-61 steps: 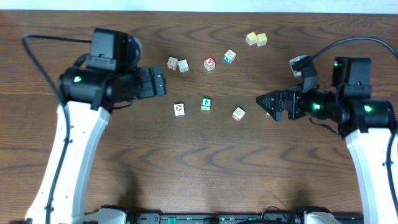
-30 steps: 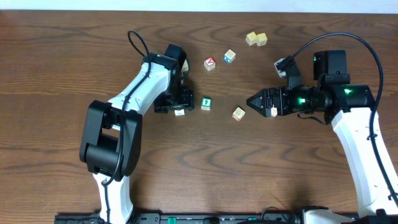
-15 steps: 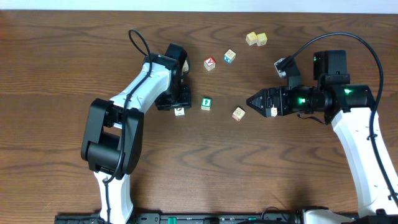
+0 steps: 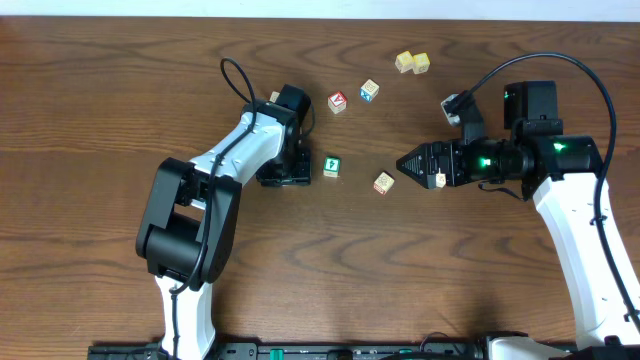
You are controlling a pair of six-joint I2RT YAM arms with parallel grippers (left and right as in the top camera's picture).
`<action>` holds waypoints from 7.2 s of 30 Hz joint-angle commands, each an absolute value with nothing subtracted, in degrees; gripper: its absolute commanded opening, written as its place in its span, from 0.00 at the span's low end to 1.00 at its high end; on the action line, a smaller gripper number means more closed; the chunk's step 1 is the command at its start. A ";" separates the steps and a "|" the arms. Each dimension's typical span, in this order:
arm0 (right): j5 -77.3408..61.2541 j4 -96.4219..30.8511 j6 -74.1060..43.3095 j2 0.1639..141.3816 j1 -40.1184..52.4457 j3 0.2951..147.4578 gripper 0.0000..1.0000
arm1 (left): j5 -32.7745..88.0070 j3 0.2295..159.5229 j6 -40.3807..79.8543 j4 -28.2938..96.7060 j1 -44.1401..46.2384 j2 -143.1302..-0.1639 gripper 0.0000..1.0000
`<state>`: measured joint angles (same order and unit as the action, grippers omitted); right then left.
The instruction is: Lift 4 blocks
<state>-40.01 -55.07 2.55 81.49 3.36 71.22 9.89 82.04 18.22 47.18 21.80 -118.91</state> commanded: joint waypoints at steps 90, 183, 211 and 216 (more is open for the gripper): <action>-33.67 -54.81 -5.48 81.71 6.92 72.34 0.99 | 17.56 81.78 17.32 53.12 18.06 -102.30 0.79; 9.96 -57.63 -45.74 130.34 36.80 100.38 0.31 | 12.80 81.06 17.67 71.33 -0.73 -94.72 0.88; 3.07 -83.11 -17.06 128.05 20.56 97.56 0.33 | 12.80 80.68 17.67 70.65 -0.73 -94.74 0.88; -6.13 -79.20 -14.28 128.05 21.15 97.19 0.33 | 12.82 80.68 17.67 69.76 -0.73 -94.74 0.88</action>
<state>0.27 -81.01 -17.23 129.62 20.53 97.45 13.34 80.84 17.78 70.08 -0.60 -94.94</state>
